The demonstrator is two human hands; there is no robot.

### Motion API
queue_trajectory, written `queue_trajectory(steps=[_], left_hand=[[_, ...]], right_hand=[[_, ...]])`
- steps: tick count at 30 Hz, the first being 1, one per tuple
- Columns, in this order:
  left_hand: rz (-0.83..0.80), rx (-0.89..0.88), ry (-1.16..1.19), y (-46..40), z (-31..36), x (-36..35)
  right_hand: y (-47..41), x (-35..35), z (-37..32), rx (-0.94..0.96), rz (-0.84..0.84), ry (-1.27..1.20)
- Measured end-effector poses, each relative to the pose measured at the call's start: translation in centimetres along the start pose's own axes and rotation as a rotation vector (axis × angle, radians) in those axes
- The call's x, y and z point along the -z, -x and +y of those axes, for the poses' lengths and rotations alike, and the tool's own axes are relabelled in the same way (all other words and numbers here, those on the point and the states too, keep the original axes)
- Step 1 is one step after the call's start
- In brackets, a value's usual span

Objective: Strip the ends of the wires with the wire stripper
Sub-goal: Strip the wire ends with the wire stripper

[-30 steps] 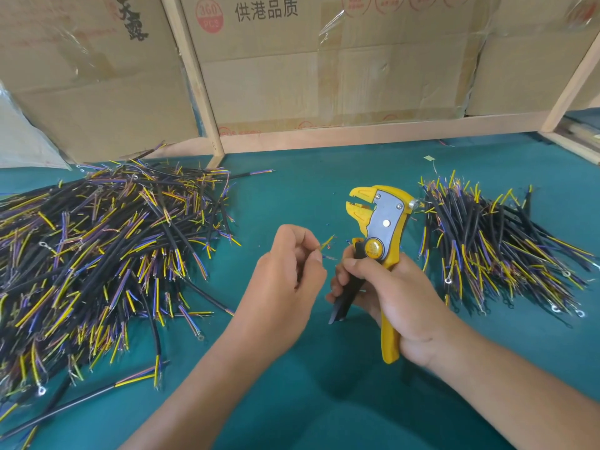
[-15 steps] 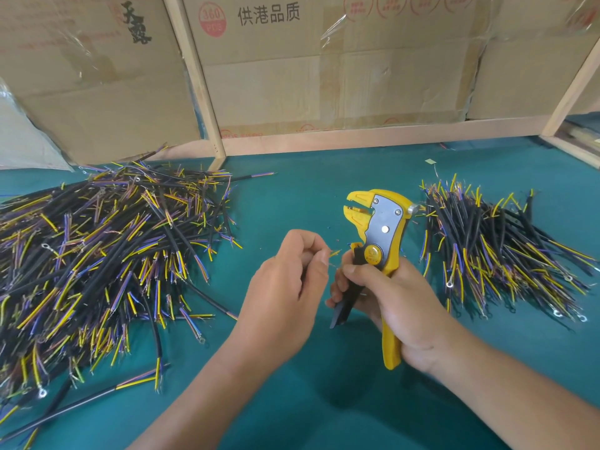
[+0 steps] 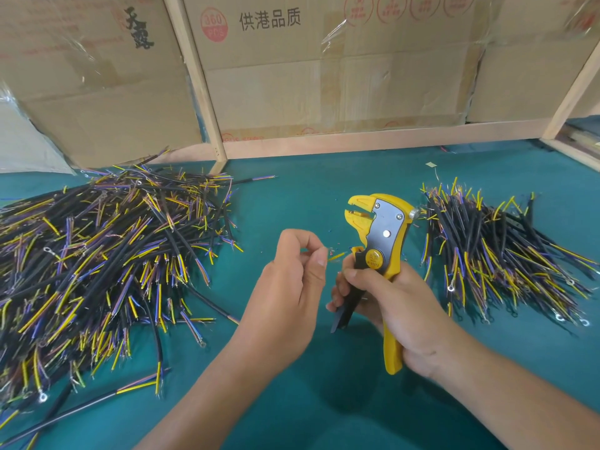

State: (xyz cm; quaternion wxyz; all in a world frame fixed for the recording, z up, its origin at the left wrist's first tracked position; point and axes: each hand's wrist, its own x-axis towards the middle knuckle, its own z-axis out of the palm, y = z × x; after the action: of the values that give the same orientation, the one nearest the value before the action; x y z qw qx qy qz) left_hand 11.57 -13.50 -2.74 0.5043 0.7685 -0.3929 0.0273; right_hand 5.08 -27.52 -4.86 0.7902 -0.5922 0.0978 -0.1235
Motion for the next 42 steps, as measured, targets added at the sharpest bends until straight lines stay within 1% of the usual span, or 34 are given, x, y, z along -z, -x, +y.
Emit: queue_trajectory(steps=[4, 8, 11, 14, 18, 25, 27, 32, 37, 42], left_hand=[[0.009, 0.029, 0.042, -0.1, 0.2, 0.0], [0.045, 0.083, 0.098, -0.2, 0.2, -0.2], [0.06, 0.068, 0.038, -0.1, 0.3, -0.3], [0.075, 0.049, -0.034, -0.1, 0.0, -0.3], [0.075, 0.048, -0.046, -0.1, -0.2, -0.3], [-0.005, 0.085, -0.007, 0.1, 0.1, -0.6], [-0.027, 0.09, 0.026, 0.1, 0.3, -0.6], [-0.059, 0.065, 0.048, 0.2, 0.5, -0.6], [-0.069, 0.017, -0.024, 0.3, 0.3, -0.8], [-0.034, 0.004, -0.009, 0.5, 0.0, -1.0]], right_hand=[[-0.1, 0.0, 0.1, -0.006, -0.007, -0.014], [0.0, -0.1, -0.1, -0.035, -0.041, -0.086], [0.2, -0.3, -0.2, -0.045, -0.059, -0.122], [0.2, -0.2, -0.6, -0.04, -0.031, -0.166], [0.2, 0.0, -0.6, -0.002, 0.006, -0.094], [0.6, -0.3, -0.4, 0.123, -0.079, 0.066], [0.7, -0.3, -0.3, 0.135, -0.08, 0.08], [0.7, -0.4, -0.2, 0.116, -0.025, 0.096], [0.6, -0.5, -0.2, 0.12, -0.005, 0.1], [0.6, -0.4, -0.2, 0.131, -0.033, 0.091]])
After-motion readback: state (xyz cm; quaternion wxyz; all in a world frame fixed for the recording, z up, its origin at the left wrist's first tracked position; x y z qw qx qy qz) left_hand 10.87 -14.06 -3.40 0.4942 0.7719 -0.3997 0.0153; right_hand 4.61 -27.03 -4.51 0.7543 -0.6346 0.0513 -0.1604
